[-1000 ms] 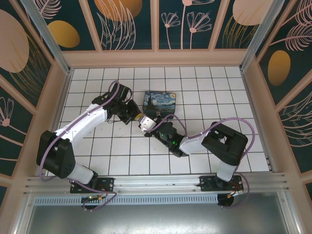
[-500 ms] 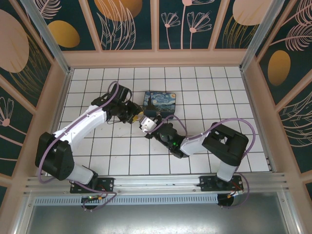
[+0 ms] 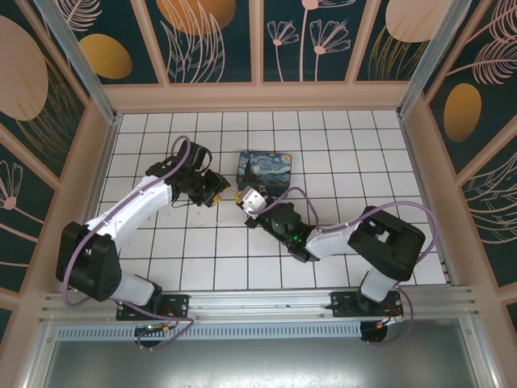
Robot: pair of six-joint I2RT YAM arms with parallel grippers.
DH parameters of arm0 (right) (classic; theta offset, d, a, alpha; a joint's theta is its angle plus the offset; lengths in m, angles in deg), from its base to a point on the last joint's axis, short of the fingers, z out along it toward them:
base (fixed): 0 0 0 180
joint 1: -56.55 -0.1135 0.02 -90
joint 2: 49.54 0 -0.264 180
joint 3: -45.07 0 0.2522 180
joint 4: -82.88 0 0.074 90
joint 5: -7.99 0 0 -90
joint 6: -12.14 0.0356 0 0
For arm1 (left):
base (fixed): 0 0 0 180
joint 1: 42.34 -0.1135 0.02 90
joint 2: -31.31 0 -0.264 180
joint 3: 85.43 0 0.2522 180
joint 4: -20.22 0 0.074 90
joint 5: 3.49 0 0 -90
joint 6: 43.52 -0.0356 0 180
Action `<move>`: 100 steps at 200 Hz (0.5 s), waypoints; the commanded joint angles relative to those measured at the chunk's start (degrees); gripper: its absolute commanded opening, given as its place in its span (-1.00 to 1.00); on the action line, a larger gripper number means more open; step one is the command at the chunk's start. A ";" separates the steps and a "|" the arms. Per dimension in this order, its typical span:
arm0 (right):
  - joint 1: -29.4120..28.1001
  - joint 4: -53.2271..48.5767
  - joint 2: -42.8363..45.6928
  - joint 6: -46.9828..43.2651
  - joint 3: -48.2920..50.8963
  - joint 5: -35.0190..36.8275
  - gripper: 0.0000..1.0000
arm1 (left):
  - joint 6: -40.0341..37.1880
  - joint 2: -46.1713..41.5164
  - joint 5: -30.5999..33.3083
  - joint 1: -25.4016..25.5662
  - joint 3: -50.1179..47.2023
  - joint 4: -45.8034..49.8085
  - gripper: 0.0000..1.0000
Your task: Unlock a padlock with a key
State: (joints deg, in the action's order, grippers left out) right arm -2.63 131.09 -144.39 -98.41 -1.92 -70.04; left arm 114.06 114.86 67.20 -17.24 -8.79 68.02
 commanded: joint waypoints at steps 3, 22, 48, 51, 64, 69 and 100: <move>0.38 2.27 1.12 2.03 0.87 -1.79 -1.00 | 0.59 -0.75 -2.68 -0.77 -0.26 -1.35 -0.16; 0.20 2.27 0.99 2.14 0.80 -2.01 -1.00 | 1.12 -1.23 -1.91 -1.65 -0.29 -0.83 -0.12; 0.14 2.40 1.32 2.12 1.04 -2.34 -1.00 | 1.48 -1.82 -3.07 -2.82 -1.11 -1.53 -0.11; 0.12 2.43 1.32 2.02 1.11 -2.52 -1.00 | 1.29 -1.61 -3.38 -2.83 -1.04 -1.58 -0.11; 0.03 3.13 1.24 2.05 0.98 -2.90 -1.00 | 1.15 -1.15 -4.85 -2.78 -1.11 -1.98 -0.14; -0.10 3.27 1.09 2.03 0.77 -2.97 -1.00 | 1.21 -1.19 -5.23 -2.78 -1.31 -2.44 -0.16; -0.75 4.17 -0.25 1.63 -0.55 -2.46 -1.00 | 1.86 -1.23 -7.43 -2.71 -2.05 -4.69 -0.20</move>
State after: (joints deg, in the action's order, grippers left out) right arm -2.78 131.51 -144.39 -97.17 -1.53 -72.25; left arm 114.82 114.48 62.96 -19.95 -9.93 65.51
